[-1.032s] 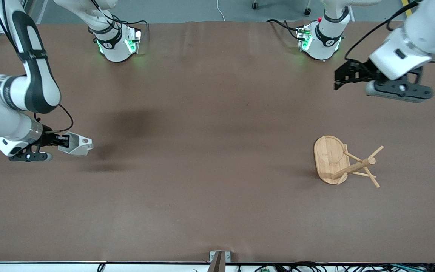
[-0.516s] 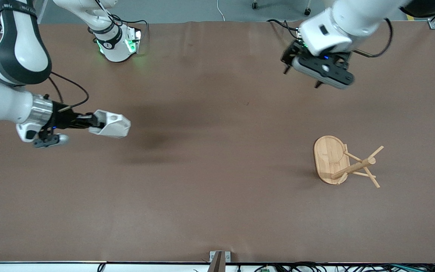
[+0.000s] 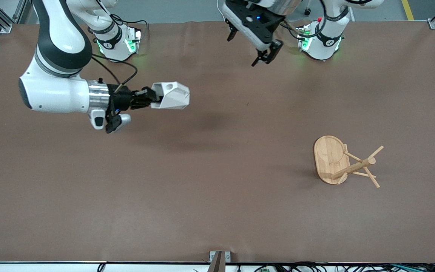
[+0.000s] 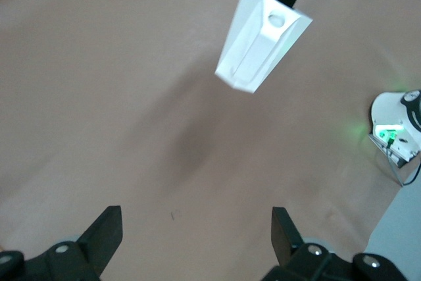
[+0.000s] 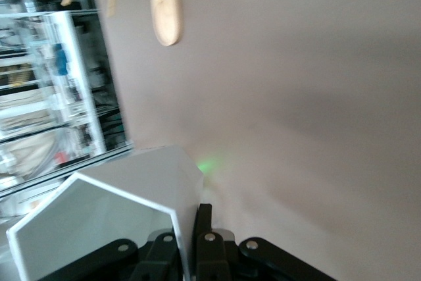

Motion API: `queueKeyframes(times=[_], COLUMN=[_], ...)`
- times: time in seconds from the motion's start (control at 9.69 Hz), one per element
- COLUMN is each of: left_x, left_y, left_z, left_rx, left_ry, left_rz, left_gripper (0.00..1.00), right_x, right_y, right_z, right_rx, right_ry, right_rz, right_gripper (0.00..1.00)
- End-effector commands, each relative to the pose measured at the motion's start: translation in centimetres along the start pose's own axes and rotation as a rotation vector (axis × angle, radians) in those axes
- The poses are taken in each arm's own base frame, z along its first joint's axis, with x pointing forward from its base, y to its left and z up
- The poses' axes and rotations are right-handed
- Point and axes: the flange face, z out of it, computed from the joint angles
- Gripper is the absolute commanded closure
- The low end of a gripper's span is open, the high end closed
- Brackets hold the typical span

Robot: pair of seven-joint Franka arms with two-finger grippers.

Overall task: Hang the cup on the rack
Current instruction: 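Lift the cup with the right gripper while the left gripper approaches it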

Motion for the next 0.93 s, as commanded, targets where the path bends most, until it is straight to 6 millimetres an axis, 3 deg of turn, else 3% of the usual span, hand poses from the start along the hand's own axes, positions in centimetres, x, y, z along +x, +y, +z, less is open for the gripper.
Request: queueKeyframes(times=[0.0, 0.52, 0.83], left_x=[2.1, 2.4, 1.7], left_y=[-0.2, 2.6, 3.0], left_z=[3.9, 8.0, 9.0], left_rx=[-0.058, -0.071, -0.07], left_ry=[0.028, 0.022, -0.004], left_rz=[0.134, 0.198, 0.196], left_gripper=[0.0, 0.0, 0.0], right_x=[-1.3, -2.4, -2.3], right_y=[-1.3, -3.4, -3.6], right_z=[2.1, 5.3, 5.5], right_rx=[0.157, 0.222, 0.254], right_ry=[-0.066, -0.112, -0.102], right_rz=[0.024, 0.017, 0.029], right_gripper=[1.0, 1.0, 1.0])
